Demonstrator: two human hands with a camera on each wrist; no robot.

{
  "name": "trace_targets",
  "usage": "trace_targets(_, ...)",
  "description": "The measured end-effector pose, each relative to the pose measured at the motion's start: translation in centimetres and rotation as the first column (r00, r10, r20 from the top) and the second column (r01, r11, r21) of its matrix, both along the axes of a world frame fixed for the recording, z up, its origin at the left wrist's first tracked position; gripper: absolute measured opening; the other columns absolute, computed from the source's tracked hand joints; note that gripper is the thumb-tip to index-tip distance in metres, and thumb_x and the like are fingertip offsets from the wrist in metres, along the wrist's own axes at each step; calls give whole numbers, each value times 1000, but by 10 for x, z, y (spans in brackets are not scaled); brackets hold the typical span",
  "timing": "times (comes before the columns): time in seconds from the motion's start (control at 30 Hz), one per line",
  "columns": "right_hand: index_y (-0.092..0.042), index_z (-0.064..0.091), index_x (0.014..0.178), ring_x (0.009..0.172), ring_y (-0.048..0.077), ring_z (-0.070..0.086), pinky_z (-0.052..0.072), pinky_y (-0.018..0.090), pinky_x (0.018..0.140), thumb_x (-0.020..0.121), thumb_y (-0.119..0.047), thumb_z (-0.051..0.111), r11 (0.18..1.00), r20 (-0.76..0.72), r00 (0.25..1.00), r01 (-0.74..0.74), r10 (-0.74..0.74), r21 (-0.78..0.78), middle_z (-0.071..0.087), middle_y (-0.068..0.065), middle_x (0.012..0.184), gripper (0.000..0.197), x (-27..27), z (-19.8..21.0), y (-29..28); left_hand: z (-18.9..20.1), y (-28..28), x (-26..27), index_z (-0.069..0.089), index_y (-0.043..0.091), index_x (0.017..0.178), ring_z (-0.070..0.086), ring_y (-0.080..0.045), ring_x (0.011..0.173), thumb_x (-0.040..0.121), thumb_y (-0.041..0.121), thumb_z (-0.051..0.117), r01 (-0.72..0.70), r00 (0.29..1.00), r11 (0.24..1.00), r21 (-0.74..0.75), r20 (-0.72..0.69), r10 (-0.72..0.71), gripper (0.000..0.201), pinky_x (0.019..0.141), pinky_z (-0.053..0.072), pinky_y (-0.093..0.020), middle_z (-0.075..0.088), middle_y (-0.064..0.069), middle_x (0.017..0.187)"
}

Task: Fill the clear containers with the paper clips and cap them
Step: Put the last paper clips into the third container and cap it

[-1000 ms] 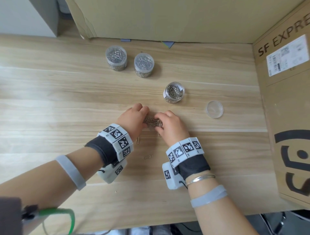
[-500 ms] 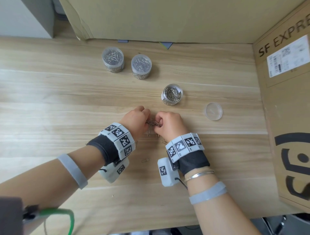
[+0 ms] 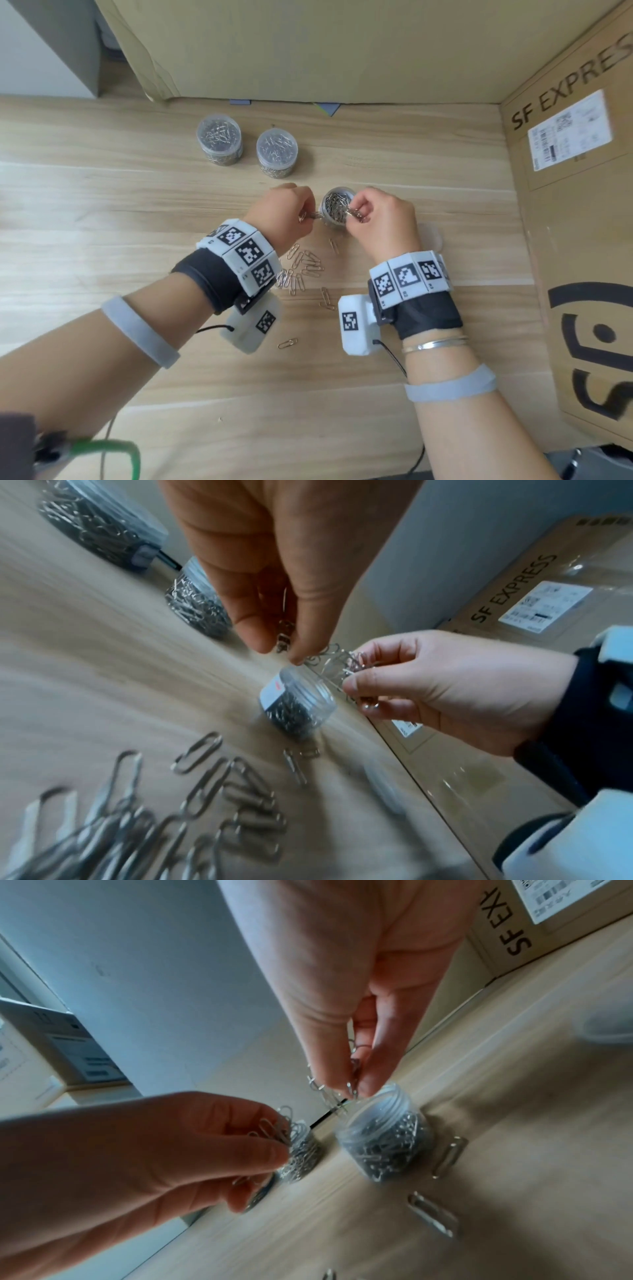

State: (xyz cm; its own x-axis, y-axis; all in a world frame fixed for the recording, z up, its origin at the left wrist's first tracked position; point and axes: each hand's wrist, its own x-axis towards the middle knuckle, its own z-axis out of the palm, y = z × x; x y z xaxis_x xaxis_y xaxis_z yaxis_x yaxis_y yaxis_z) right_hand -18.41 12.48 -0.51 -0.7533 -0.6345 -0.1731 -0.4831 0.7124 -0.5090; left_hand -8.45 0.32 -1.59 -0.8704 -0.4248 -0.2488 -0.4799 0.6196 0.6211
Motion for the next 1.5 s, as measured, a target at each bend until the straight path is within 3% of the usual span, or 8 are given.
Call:
trace_targets(0.13,-15,66,85,74,15,56,51,30,74,79,-13,65,1000,-17,1000,22,-22,7,64,0,82,6,-12,-3,-9,3,-6,-12,60,6,95,43,-15,76,81,9,56,-14,1000,999,-36,-4,14,15,66,28,-18,49,0,83)
trace_targets(0.3,-13,68,92,74,12,61,51,24,77,79,-17,70,994,84,994,78,-71,-79,70,2,89,14,-15,-6,-8,6,-4,-25,59,5,97,44,-17,78,82,11,56,-3,1000,1000,-28,11,3,16,70,34,-25,51,-4,87)
trace_targets(0.43,-13,68,94,82,19,66,53,35,81,85,-15,62,984,60,989,138,-132,-111,71,3,89,11,-18,-3,2,8,2,-40,59,5,97,51,-25,86,81,10,56,9,1000,1000,-18,18,-8,17,74,38,-29,58,-11,96)
trace_targets(0.53,-15,68,95,84,17,65,50,26,76,87,-18,59,989,12,990,139,-139,-44,71,0,90,12,-22,-2,13,6,7,-50,59,6,98,53,-29,93,80,9,55,17,999,1000,-18,39,-16,18,77,41,-33,60,-14,100)
trace_targets(0.67,-19,67,94,83,13,64,44,20,67,88,-19,56,993,-20,995,103,-102,60,70,-3,91,13,-22,-4,25,0,8,-56,59,6,99,54,-29,96,80,9,56,17,996,1000,-23,83,-15,20,79,42,-33,59,-14,104)
trace_targets(1.0,-17,69,100,88,18,65,51,27,76,89,-14,54,983,69,998,-11,-2,185,72,1,97,19,-13,-19,31,-2,5,-51,61,11,108,49,-11,80,82,15,61,22,1000,1000,4,-19,-22,26,76,37,-19,65,-5,107)
trace_targets(1.17,-16,66,111,94,20,61,45,23,78,89,-11,53,972,107,993,-75,52,225,65,6,109,26,-2,-24,26,3,4,-45,67,14,100,63,-23,90,88,13,46,-61,995,998,12,-74,62,24,78,41,-25,71,-5,99)
trace_targets(1.5,-15,67,110,93,21,60,38,16,74,87,3,47,976,146,979,-161,139,149,62,8,110,36,24,-31,23,-4,1,-13,64,5,93,54,-25,75,85,5,40,-80,997,997,-22,-22,79,25,66,36,-29,68,-13,89)
